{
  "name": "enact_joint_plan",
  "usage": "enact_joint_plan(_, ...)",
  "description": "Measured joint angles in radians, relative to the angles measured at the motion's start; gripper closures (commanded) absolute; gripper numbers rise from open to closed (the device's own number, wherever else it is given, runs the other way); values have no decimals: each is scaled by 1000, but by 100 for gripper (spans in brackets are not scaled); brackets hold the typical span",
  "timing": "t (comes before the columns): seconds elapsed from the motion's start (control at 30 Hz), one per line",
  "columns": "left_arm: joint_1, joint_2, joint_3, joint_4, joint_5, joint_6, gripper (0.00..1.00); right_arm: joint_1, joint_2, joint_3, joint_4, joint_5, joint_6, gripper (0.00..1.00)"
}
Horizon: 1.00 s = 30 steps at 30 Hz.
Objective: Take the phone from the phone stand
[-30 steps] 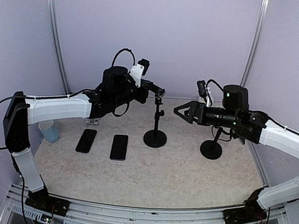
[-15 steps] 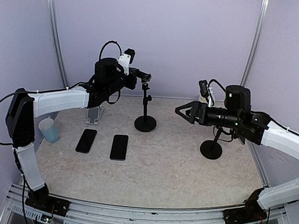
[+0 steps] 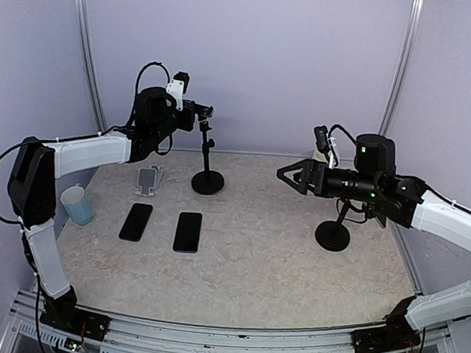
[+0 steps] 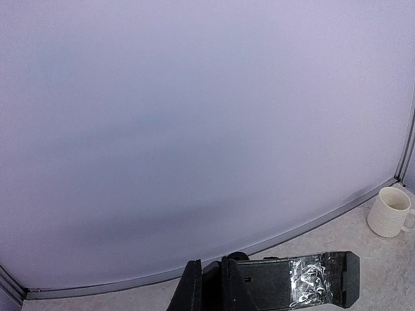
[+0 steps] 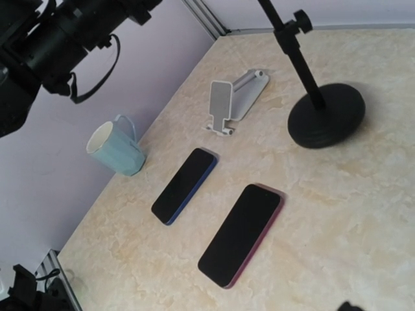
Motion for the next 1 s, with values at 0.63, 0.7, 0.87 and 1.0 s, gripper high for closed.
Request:
enact_joint_plan(0.63, 37, 0, -92, 92, -32, 49, 85, -2, 1, 0, 0, -8, -10, 13)
enact_joint_plan(0.7, 37, 0, -99, 103, -32, 51, 66, -2, 1, 0, -2, -9, -17, 12)
enact_joint_plan(0.87, 37, -10, -100, 122, -33, 53, 30, -10, 1, 19, -21, -22, -51, 12)
enact_joint_plan(1.0, 36, -34, -100, 117, -32, 48, 10, -35, 0, 48, -35, -47, -78, 12)
